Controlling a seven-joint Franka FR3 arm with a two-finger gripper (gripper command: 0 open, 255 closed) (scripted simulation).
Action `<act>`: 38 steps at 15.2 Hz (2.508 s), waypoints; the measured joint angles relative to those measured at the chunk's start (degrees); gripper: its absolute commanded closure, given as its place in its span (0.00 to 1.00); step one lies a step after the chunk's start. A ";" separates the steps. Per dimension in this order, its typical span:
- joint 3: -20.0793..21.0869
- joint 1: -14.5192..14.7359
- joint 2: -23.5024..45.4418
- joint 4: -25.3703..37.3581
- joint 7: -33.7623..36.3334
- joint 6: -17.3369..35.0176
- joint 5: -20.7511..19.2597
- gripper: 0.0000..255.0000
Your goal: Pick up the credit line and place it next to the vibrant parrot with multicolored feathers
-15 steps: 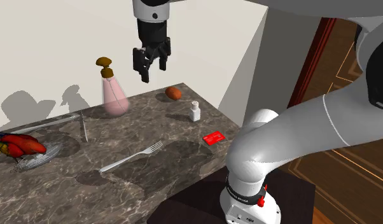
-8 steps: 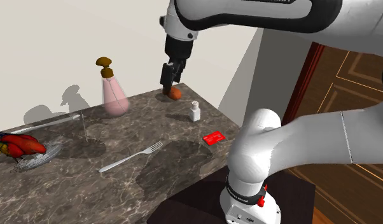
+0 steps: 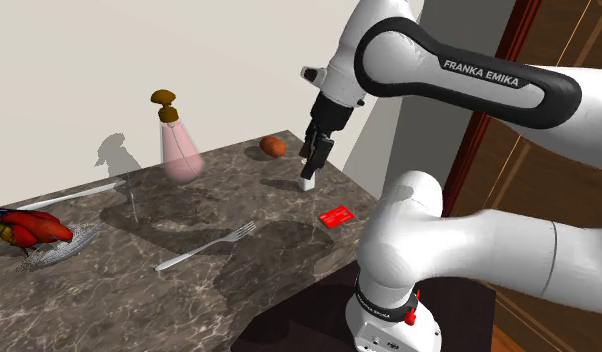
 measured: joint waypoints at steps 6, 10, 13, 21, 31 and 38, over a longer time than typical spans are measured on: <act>-22.26 -7.44 -7.88 -6.90 -20.62 -2.53 -11.33 0.00; -38.54 -10.95 -6.14 -6.88 -35.52 -3.83 -20.18 0.00; -48.47 -9.04 -2.76 -4.90 -44.16 -2.84 -25.68 0.00; -55.10 -9.59 -0.34 -8.86 -46.22 2.00 -31.11 0.00; -55.48 -9.45 -0.24 -9.21 -45.92 2.94 -30.92 1.00; -55.45 -9.43 -0.29 -9.21 -45.90 2.91 -30.94 1.00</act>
